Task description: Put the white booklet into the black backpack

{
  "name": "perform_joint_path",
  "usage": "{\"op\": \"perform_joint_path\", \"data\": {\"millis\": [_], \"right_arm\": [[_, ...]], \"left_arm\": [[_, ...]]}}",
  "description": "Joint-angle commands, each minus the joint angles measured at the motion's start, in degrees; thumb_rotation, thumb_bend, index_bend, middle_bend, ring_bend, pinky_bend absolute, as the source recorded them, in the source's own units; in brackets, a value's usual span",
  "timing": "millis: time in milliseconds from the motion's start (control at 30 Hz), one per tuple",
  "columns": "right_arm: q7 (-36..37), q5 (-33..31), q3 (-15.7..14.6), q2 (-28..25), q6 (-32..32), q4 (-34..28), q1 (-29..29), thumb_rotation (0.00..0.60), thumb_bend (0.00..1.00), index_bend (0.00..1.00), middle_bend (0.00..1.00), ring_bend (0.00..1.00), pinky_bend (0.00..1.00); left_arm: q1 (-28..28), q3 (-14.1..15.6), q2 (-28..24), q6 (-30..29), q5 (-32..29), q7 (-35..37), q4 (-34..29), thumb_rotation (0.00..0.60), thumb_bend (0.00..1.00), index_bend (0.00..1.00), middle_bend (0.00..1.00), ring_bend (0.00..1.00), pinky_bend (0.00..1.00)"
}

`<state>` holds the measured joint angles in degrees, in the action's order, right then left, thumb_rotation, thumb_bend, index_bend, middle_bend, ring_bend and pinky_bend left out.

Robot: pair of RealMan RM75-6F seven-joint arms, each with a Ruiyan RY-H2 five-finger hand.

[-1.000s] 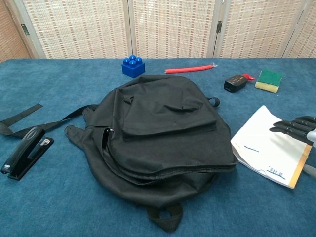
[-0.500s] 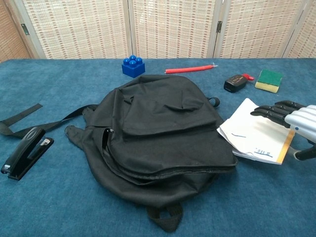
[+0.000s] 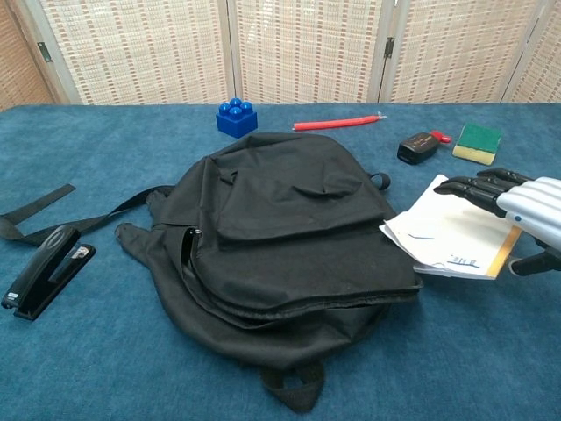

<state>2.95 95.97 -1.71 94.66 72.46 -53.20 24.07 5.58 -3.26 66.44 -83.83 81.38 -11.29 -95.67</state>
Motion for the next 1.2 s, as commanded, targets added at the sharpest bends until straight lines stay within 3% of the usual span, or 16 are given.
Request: {"op": "perform_joint_path", "data": {"millis": [33, 167, 467, 733, 1200], "right_arm": [[0.6, 0.3, -0.3, 0.4, 1.1, 0.4, -0.4, 0.6, 0.57, 0.13, 0.1, 0.12, 0.04], [1.5, 0.2, -0.2, 1.1, 2.4, 1.2, -0.8, 0.6, 0.54, 0.24, 0.13, 0.14, 0.04], [2.6, -0.1, 0.3, 2.3, 4.5, 2.7, -1.2, 0.6, 0.4, 0.38, 0.22, 0.18, 0.06], [2.4, -0.9, 0.3, 2.9, 4.1, 3.6, -1.5, 0.6, 0.39, 0.55, 0.32, 0.23, 0.1], [1.3, -1.1, 1.2, 2.1, 5.5, 4.9, -1.0, 0.6, 0.39, 0.69, 0.39, 0.27, 0.12]], "left_arm": [[0.2, 0.0, 0.1, 0.2, 0.0, -0.2, -0.1, 0.6, 0.14, 0.03, 0.07, 0.1, 0.0], [0.3, 0.0, 0.0, 0.3, 0.0, -0.3, -0.4, 0.6, 0.13, 0.03, 0.07, 0.1, 0.0], [0.4, 0.0, -0.1, 0.5, -0.2, -0.9, -0.9, 0.6, 0.13, 0.03, 0.07, 0.1, 0.0], [0.7, -0.2, 0.0, 0.8, -0.3, -1.4, -1.1, 0.6, 0.13, 0.03, 0.07, 0.1, 0.0], [2.0, -0.7, 0.2, 1.6, 0.2, -1.2, -0.7, 0.6, 0.13, 0.03, 0.07, 0.1, 0.0]]}}
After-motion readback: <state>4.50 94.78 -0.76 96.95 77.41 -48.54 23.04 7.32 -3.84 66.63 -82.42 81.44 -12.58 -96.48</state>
